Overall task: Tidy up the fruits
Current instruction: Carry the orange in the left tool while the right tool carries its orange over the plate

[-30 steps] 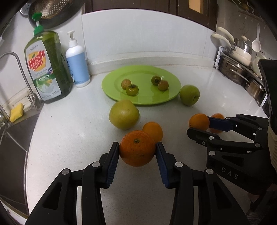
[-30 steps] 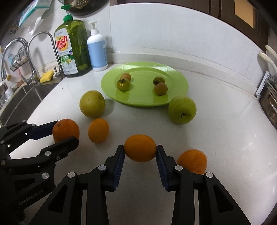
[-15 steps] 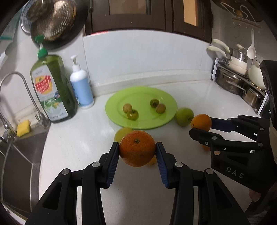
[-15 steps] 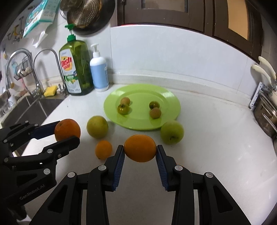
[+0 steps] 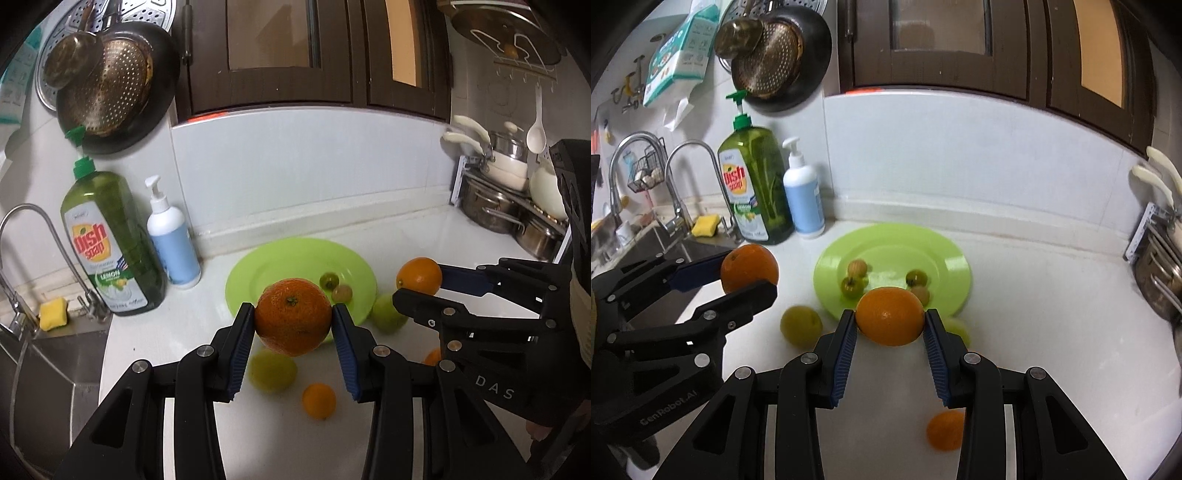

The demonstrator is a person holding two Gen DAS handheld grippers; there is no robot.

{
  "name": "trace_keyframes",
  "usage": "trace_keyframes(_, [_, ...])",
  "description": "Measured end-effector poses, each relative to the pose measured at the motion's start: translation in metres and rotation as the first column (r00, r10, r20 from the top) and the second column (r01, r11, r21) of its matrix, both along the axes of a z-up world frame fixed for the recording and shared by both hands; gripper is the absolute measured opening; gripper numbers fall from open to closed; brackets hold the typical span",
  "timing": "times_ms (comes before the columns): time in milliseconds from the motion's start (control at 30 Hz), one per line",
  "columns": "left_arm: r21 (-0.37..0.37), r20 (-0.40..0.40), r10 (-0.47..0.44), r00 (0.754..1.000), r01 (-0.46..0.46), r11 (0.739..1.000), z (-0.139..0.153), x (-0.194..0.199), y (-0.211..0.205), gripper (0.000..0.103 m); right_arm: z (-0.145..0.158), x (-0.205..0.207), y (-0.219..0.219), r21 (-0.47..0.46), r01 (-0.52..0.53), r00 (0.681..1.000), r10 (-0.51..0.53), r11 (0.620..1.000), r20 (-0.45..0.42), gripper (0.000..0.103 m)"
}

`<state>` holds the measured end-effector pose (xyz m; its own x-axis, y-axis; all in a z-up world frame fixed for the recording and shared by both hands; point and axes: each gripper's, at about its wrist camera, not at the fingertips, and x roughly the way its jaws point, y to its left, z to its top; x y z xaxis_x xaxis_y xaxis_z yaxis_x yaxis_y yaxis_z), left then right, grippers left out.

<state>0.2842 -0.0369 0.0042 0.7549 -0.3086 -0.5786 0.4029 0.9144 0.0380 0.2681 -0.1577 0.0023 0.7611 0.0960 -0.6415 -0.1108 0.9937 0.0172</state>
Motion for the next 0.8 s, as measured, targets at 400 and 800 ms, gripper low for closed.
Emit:
trace_keyframes(400, [-0.033, -0.047, 0.005, 0.999, -0.007, 0.999, 0.01, 0.048, -0.005, 0.042, 0.021, 0.041, -0.008, 0.017, -0.013, 0.999, 0.012, 1.0, 0.034, 0.038])
trace_keyframes(800, [-0.002, -0.081, 0.014, 0.997, -0.014, 1.0, 0.003, 0.104, -0.01, 0.042, 0.013, 0.1, -0.012, 0.014, -0.025, 0.999, 0.025, 1.0, -0.022, 0.038])
